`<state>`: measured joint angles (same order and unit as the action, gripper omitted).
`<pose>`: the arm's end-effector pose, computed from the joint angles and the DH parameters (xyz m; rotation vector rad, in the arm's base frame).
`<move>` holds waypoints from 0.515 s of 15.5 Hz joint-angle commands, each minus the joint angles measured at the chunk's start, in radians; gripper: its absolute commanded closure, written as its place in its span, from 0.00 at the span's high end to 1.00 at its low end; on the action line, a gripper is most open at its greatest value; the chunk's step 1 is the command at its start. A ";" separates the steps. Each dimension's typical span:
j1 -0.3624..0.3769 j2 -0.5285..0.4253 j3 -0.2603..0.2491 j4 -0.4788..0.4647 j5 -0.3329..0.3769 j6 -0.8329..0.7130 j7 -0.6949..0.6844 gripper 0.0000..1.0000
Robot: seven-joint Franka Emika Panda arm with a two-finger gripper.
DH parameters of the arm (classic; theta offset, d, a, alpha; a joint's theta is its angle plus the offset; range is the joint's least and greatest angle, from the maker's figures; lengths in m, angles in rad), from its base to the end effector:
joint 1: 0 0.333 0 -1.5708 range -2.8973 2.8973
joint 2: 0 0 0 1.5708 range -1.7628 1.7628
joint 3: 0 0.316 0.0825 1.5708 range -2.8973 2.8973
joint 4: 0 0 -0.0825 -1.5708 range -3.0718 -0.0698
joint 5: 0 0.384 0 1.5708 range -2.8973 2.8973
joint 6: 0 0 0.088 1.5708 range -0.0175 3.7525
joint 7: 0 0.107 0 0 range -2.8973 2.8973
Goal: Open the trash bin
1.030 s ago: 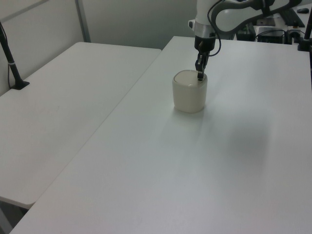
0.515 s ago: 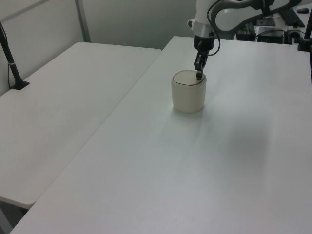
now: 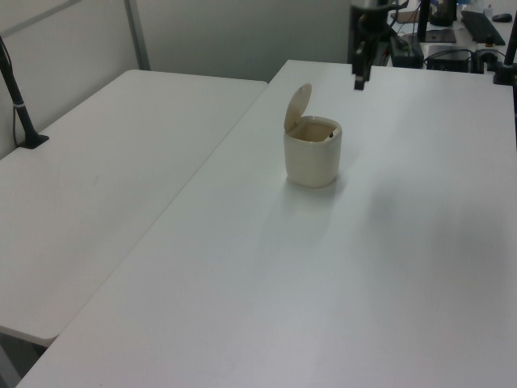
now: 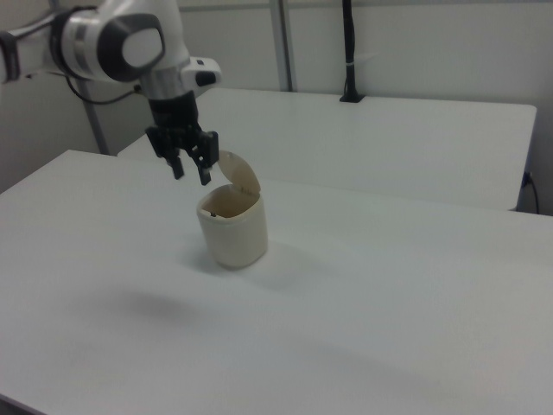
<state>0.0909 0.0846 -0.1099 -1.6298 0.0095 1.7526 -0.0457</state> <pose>0.5926 -0.0080 0.5643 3.1396 0.0404 0.0608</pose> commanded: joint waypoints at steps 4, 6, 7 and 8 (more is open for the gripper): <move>-0.010 -0.105 -0.002 -0.056 -0.022 -0.065 0.023 1.00; -0.011 -0.105 -0.011 -0.053 -0.020 -0.073 0.010 1.00; -0.011 -0.106 -0.013 -0.056 -0.019 -0.085 0.023 1.00; -0.014 -0.106 -0.013 -0.053 -0.017 -0.085 0.023 1.00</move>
<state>0.0755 0.0070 -0.1158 -1.6547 0.0091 1.6899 -0.0442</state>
